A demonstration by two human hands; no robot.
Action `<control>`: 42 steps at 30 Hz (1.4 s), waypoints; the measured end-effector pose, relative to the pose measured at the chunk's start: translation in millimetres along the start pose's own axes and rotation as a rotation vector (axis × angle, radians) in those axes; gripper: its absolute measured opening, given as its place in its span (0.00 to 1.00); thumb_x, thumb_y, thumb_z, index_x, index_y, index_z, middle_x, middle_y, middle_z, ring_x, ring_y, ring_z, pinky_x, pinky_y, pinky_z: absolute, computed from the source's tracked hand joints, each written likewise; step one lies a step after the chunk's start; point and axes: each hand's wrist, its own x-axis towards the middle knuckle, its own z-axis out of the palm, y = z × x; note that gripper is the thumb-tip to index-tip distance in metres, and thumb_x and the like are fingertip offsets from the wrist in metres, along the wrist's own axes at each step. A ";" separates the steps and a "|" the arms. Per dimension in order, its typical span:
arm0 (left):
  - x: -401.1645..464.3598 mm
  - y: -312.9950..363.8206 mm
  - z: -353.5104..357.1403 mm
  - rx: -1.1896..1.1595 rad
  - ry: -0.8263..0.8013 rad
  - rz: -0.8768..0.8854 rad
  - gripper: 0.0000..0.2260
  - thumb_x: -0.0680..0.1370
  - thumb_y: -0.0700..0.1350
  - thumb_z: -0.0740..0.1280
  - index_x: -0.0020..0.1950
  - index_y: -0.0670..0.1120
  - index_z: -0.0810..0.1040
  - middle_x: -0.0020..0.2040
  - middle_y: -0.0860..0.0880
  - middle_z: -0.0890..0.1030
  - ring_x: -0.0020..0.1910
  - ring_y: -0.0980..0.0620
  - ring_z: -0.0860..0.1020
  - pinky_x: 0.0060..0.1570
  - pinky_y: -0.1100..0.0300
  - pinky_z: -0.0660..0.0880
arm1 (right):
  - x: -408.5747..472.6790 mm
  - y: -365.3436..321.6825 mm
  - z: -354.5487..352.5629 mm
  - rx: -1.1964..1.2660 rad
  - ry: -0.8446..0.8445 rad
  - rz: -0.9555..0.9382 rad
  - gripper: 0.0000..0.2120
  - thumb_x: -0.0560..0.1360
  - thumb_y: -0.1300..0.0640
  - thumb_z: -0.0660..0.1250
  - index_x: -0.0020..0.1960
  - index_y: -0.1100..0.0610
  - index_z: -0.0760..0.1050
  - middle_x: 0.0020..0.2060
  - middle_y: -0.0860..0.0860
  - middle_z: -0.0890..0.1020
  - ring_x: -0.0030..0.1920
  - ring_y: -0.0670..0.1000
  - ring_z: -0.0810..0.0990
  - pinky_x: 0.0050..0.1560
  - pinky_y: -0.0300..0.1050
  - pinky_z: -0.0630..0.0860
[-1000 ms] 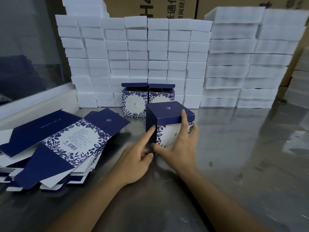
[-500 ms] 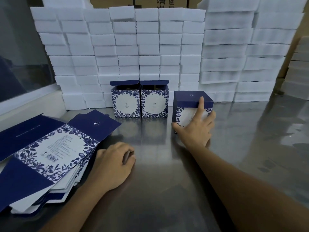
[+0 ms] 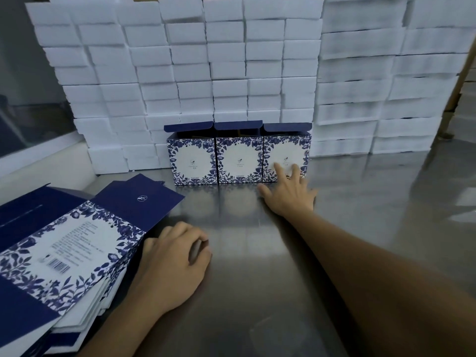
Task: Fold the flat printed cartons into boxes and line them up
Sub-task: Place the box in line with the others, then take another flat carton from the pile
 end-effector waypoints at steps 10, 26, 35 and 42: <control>-0.2 -0.9 -0.3 0.005 0.005 0.011 0.03 0.77 0.56 0.64 0.49 0.59 0.75 0.49 0.63 0.72 0.51 0.60 0.68 0.51 0.57 0.59 | -1.3 1.8 -2.8 -0.025 -0.111 -0.053 0.28 0.81 0.37 0.52 0.74 0.52 0.65 0.73 0.56 0.70 0.73 0.60 0.66 0.72 0.61 0.59; -6.5 8.9 -10.7 0.061 -0.051 0.031 0.04 0.79 0.53 0.64 0.50 0.55 0.77 0.51 0.59 0.73 0.53 0.56 0.72 0.54 0.56 0.65 | -91.8 13.1 -29.1 -0.004 -0.170 -0.231 0.21 0.81 0.42 0.54 0.67 0.51 0.72 0.70 0.52 0.72 0.70 0.56 0.70 0.70 0.51 0.61; -13.6 9.4 -31.9 0.188 0.174 0.090 0.05 0.77 0.50 0.69 0.48 0.50 0.81 0.42 0.54 0.80 0.39 0.52 0.77 0.54 0.50 0.65 | -120.2 18.0 -46.1 0.419 -0.090 -0.143 0.08 0.77 0.51 0.68 0.46 0.54 0.82 0.42 0.51 0.86 0.48 0.54 0.83 0.53 0.49 0.78; -11.2 -26.1 -60.3 0.552 -0.056 -0.525 0.43 0.71 0.71 0.63 0.79 0.54 0.51 0.80 0.38 0.46 0.78 0.36 0.45 0.70 0.29 0.47 | -118.4 17.8 -44.7 0.412 -0.087 -0.150 0.07 0.77 0.52 0.68 0.44 0.53 0.83 0.40 0.49 0.86 0.46 0.51 0.83 0.51 0.47 0.79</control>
